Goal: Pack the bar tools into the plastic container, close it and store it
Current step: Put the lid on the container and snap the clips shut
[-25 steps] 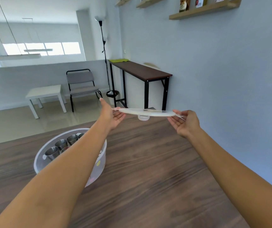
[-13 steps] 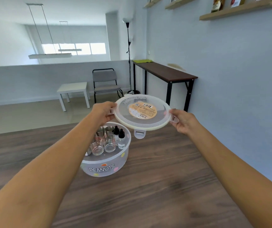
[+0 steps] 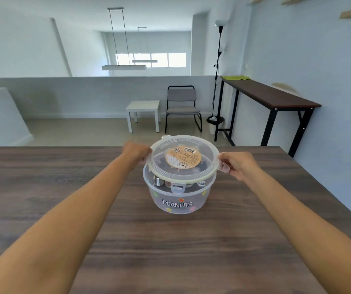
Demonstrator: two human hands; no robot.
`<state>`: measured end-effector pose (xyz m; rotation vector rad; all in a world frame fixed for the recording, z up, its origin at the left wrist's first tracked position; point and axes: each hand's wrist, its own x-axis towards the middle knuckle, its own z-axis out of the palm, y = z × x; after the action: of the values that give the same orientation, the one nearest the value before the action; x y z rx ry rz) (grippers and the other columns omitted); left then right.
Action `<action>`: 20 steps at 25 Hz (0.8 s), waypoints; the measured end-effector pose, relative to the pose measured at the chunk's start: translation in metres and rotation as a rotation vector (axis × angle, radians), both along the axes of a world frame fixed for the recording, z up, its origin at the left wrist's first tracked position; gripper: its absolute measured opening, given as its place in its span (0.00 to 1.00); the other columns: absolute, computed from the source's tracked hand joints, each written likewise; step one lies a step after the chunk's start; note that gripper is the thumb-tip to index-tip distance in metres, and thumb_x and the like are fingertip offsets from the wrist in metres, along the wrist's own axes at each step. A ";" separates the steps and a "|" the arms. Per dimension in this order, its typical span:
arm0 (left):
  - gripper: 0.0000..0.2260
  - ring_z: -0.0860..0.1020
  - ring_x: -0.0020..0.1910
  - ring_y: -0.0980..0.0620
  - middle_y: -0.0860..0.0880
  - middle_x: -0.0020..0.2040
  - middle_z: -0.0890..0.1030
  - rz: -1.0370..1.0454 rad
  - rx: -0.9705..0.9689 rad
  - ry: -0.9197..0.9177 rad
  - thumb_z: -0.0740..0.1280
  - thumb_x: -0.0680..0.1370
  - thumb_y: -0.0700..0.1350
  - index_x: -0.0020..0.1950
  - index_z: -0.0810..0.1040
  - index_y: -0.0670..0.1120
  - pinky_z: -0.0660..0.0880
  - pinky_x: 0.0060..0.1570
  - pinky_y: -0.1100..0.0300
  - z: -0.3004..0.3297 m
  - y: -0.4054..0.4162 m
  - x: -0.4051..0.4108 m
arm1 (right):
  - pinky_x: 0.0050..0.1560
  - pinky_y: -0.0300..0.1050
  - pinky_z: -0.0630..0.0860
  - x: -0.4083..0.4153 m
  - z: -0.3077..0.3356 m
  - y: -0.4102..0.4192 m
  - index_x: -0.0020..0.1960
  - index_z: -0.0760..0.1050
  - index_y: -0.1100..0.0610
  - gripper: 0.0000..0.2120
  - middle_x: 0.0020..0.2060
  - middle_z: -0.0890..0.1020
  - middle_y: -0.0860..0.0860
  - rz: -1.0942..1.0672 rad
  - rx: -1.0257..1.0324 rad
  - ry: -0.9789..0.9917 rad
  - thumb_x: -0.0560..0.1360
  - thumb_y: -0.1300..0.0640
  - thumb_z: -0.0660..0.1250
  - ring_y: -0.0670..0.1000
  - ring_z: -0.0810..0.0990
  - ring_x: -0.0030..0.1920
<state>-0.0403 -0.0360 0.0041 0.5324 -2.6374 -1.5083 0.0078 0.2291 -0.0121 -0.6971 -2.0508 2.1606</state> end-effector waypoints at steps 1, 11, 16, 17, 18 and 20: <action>0.09 0.72 0.29 0.48 0.45 0.29 0.73 0.004 -0.006 -0.011 0.69 0.71 0.38 0.32 0.72 0.41 0.71 0.28 0.62 -0.004 -0.003 0.003 | 0.49 0.51 0.80 0.000 -0.003 -0.004 0.46 0.79 0.70 0.07 0.40 0.82 0.62 0.002 0.035 -0.007 0.68 0.69 0.69 0.55 0.80 0.39; 0.18 0.61 0.24 0.52 0.49 0.23 0.64 -0.095 -0.360 0.026 0.63 0.72 0.36 0.23 0.63 0.44 0.62 0.25 0.62 -0.023 -0.010 0.019 | 0.48 0.49 0.80 0.014 -0.015 -0.015 0.42 0.81 0.65 0.02 0.35 0.82 0.59 0.015 0.192 0.004 0.70 0.67 0.70 0.52 0.79 0.32; 0.18 0.60 0.23 0.51 0.48 0.23 0.63 -0.120 -0.389 0.073 0.62 0.72 0.35 0.23 0.63 0.44 0.60 0.24 0.62 -0.023 -0.009 0.023 | 0.31 0.37 0.75 0.022 -0.020 -0.018 0.44 0.82 0.64 0.05 0.30 0.80 0.53 0.035 0.307 0.055 0.73 0.65 0.68 0.48 0.76 0.29; 0.16 0.64 0.24 0.50 0.46 0.24 0.67 -0.133 -0.429 0.096 0.61 0.73 0.35 0.25 0.66 0.43 0.64 0.26 0.60 -0.023 -0.007 0.026 | 0.32 0.37 0.75 0.023 -0.023 -0.018 0.45 0.83 0.63 0.05 0.32 0.82 0.52 0.044 0.331 0.076 0.73 0.64 0.68 0.47 0.77 0.30; 0.12 0.72 0.30 0.47 0.42 0.30 0.74 -0.148 -0.485 0.107 0.61 0.73 0.36 0.29 0.72 0.40 0.70 0.31 0.58 -0.025 -0.004 0.029 | 0.35 0.37 0.76 0.025 -0.025 -0.019 0.46 0.83 0.62 0.06 0.36 0.83 0.52 0.053 0.363 0.098 0.74 0.62 0.67 0.46 0.78 0.32; 0.12 0.75 0.56 0.39 0.38 0.55 0.76 -0.196 -0.662 0.179 0.60 0.75 0.40 0.56 0.77 0.38 0.74 0.52 0.49 -0.028 0.005 0.035 | 0.43 0.39 0.75 0.031 -0.028 -0.021 0.49 0.83 0.60 0.09 0.45 0.85 0.52 0.076 0.538 0.139 0.75 0.59 0.66 0.47 0.80 0.40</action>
<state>-0.0053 -0.0310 -0.0241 0.0811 -2.8600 -0.5846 0.0385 0.2085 -0.0398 -0.3927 -2.4456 1.5121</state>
